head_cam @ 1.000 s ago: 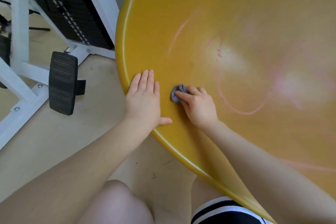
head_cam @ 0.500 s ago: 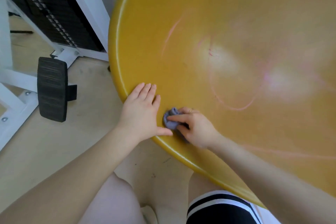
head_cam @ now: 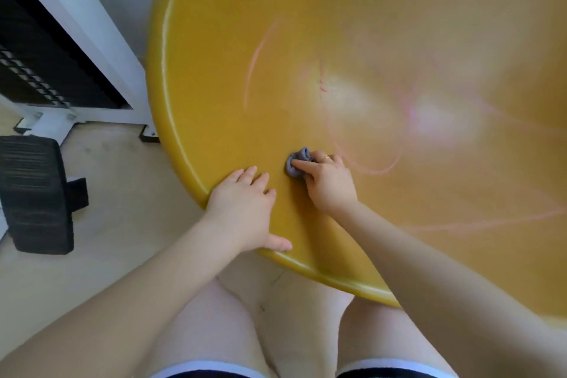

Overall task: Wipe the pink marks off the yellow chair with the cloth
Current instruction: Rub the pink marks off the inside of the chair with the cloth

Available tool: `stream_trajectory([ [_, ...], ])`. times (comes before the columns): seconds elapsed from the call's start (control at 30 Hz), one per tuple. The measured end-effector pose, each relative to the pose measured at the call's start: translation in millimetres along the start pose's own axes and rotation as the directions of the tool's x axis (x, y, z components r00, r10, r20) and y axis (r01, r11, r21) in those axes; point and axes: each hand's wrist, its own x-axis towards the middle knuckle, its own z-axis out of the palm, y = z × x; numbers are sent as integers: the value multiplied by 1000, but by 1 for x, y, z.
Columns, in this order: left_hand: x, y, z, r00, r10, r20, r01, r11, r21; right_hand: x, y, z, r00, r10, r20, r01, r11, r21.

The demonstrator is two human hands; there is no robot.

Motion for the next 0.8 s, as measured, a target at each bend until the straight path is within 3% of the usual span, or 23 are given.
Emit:
stream_trajectory([
  [0.17,9,-1,0,998,46,47,-48,998,33,-63,9,-23,928,-290,233,218,932,290],
  [0.27,15,-1,-3,993,74,95,-79,996,50,-79,11,-29,913,-301,276,208,924,322],
  [0.33,19,-2,-6,990,94,106,-99,994,48,-64,9,-22,939,-251,233,185,944,273],
  [0.53,23,-7,-1,988,133,83,-137,989,48,7,14,-4,1000,-11,-29,7,992,-125],
  [0.63,23,-7,0,987,136,87,-141,988,55,1,15,0,997,-39,-71,33,995,-89],
  [0.8,26,-2,-5,984,134,116,-143,987,75,-49,11,-35,950,-103,295,89,994,61],
])
